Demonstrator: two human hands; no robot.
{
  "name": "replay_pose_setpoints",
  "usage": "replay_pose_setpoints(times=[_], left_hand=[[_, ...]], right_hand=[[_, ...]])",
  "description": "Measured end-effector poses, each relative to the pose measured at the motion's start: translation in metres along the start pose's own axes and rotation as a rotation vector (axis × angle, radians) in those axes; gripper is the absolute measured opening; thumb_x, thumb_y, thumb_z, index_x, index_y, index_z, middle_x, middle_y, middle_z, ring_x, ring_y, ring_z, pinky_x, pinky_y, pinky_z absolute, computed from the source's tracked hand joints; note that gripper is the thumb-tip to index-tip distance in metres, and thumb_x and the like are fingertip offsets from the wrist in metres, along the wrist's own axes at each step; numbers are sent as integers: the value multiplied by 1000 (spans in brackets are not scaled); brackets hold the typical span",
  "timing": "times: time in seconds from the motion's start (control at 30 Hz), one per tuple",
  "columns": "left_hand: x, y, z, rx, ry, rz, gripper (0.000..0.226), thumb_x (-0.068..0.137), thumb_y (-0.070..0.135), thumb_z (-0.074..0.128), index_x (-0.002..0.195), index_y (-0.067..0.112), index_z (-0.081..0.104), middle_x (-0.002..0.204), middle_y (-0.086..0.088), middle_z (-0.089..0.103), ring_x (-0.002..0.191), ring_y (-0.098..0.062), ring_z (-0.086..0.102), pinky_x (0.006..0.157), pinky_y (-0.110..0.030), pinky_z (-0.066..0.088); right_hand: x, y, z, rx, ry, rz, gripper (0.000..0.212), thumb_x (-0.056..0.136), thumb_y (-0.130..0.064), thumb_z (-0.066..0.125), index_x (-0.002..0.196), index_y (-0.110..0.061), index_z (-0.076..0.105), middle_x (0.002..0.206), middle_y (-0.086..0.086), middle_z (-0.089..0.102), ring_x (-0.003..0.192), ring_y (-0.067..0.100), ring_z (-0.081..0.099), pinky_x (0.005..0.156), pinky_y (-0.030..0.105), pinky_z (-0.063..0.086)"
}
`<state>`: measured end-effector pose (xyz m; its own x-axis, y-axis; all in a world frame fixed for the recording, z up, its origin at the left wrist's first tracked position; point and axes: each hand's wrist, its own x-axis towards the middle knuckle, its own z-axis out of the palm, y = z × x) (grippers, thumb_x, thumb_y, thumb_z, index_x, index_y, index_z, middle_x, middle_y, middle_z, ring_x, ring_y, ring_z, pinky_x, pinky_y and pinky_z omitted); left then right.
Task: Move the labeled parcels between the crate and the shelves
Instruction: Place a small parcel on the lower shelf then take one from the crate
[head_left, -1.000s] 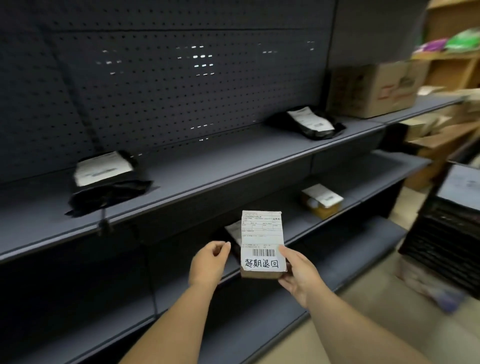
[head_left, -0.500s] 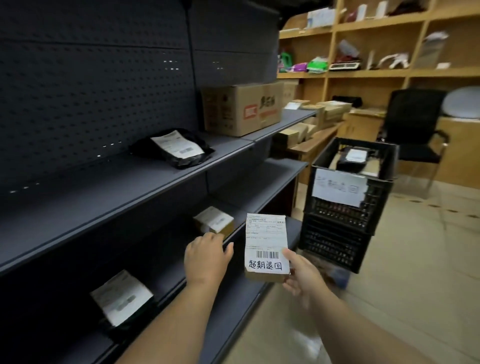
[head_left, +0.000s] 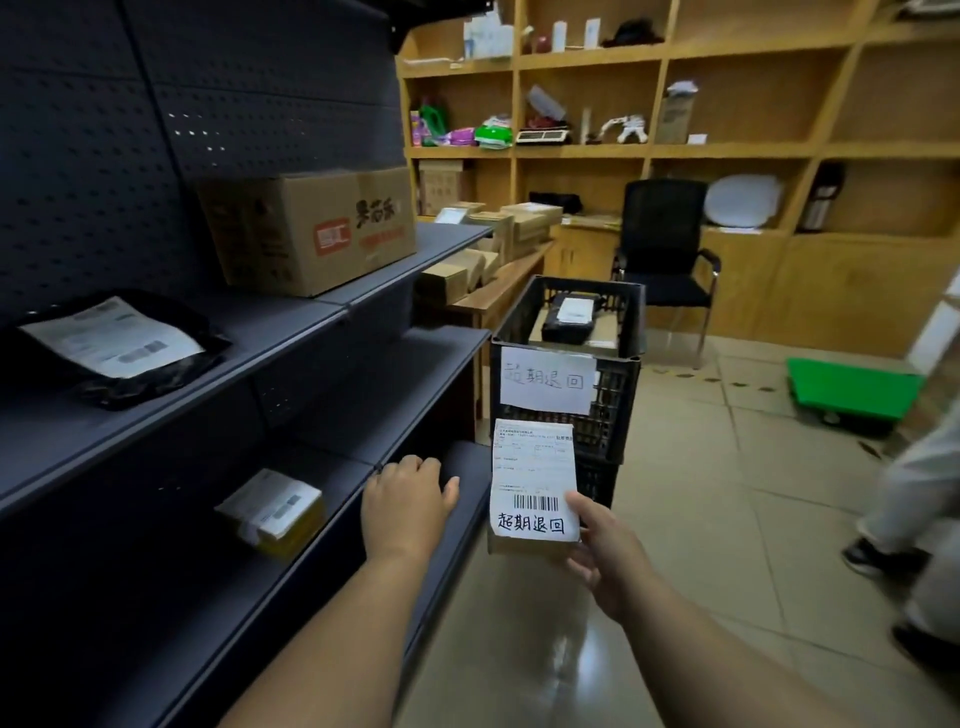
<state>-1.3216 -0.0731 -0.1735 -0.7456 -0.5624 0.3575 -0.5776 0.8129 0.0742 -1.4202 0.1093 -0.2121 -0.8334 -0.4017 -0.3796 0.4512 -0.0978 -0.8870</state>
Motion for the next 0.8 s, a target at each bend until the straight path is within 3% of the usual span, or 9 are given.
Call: replay_pose_setpoints(times=[0.17, 0.23, 0.3, 0.53, 0.8], left_hand=[[51, 23, 23, -30, -4, 56, 35, 92, 47, 43, 104, 21, 63, 104, 1, 64, 95, -22, 58, 73, -33, 39], [74, 29, 33, -43, -5, 76, 35, 93, 47, 43, 105, 21, 63, 105, 1, 64, 95, -22, 57, 73, -33, 39], [102, 34, 42, -54, 1, 92, 35, 92, 47, 43, 104, 21, 63, 104, 1, 64, 94, -22, 58, 73, -32, 39], [206, 37, 63, -128, 13, 136, 34, 93, 46, 43, 105, 21, 63, 105, -1, 63, 97, -23, 56, 78, -33, 40], [297, 39, 89, -127, 24, 218, 36, 92, 48, 43, 106, 21, 62, 107, -1, 63, 98, -23, 57, 76, -33, 39]], right_hand=[[37, -21, -9, 43, 68, -21, 13, 90, -28, 60, 90, -16, 65, 67, -4, 74, 67, 15, 66, 65, 30, 52], [56, -33, -7, 74, 94, -36, 11, 90, -26, 60, 89, -16, 64, 66, -4, 73, 68, 14, 65, 64, 29, 51], [77, -46, -3, 99, 116, -43, 9, 89, -25, 60, 90, -17, 64, 70, -2, 72, 70, 15, 65, 68, 30, 52], [156, -89, 29, 131, 178, -78, 12, 88, -29, 61, 91, -19, 65, 82, 2, 72, 72, 17, 66, 59, 28, 46], [226, -125, 56, 179, 237, -145, 24, 86, -33, 63, 104, -18, 66, 91, 4, 74, 76, 18, 68, 61, 29, 51]])
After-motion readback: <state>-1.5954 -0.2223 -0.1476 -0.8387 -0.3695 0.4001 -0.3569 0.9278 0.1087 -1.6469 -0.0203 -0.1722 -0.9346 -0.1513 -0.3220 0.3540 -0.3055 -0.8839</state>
